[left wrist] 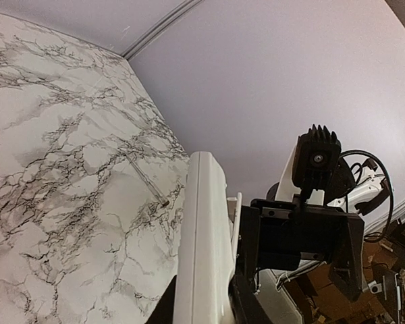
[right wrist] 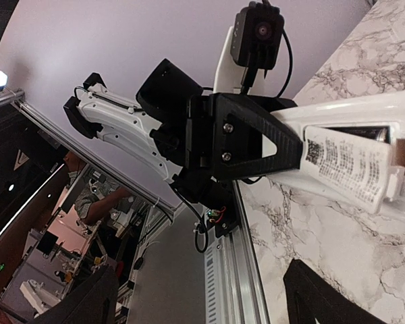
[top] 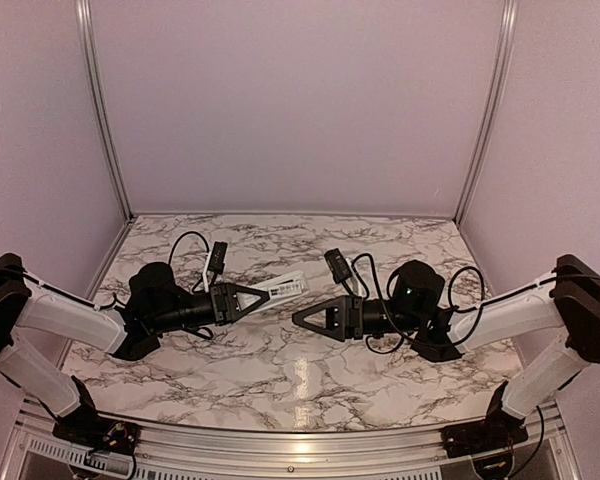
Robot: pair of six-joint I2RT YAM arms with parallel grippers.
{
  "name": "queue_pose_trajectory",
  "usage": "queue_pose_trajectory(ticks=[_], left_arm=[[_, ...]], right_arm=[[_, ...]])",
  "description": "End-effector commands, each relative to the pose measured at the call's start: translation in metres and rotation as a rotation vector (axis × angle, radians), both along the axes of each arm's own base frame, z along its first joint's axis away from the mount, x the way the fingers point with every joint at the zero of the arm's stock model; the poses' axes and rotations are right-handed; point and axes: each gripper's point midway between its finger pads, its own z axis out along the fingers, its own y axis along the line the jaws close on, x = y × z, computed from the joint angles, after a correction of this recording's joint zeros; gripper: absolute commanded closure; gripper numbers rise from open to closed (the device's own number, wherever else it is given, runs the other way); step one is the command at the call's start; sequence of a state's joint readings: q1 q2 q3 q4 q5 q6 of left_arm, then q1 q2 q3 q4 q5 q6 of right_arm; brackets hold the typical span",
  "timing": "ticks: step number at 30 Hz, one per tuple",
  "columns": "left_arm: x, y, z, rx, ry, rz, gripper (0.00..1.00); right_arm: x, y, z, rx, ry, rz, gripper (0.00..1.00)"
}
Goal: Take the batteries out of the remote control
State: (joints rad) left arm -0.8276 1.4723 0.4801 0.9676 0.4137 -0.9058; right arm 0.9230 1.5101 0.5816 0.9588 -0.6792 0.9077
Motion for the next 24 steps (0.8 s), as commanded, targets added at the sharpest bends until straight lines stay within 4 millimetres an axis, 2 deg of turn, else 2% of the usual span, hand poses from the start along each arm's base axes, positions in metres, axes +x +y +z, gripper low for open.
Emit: queue_pose_trajectory(ticks=[1,5,10,17,24], left_arm=[[0.011,-0.002,0.005,0.026,-0.054,0.046,1.0],[0.014,0.001,0.003,0.049,-0.063,0.07,1.0],[0.016,0.001,0.001,0.063,-0.068,0.081,1.0],[0.018,-0.002,-0.001,0.067,-0.066,0.073,1.0],[0.018,-0.002,-0.002,0.069,-0.065,0.072,1.0]], right_arm=[[0.002,0.005,0.014,-0.006,-0.051,-0.013,0.17],[0.028,-0.002,0.0,-0.147,-0.1,-0.2,0.17],[0.043,-0.011,-0.004,-0.234,-0.139,-0.331,0.18],[0.059,0.002,-0.007,-0.337,-0.193,-0.412,0.19],[0.073,0.004,-0.012,-0.389,-0.198,-0.471,0.19]])
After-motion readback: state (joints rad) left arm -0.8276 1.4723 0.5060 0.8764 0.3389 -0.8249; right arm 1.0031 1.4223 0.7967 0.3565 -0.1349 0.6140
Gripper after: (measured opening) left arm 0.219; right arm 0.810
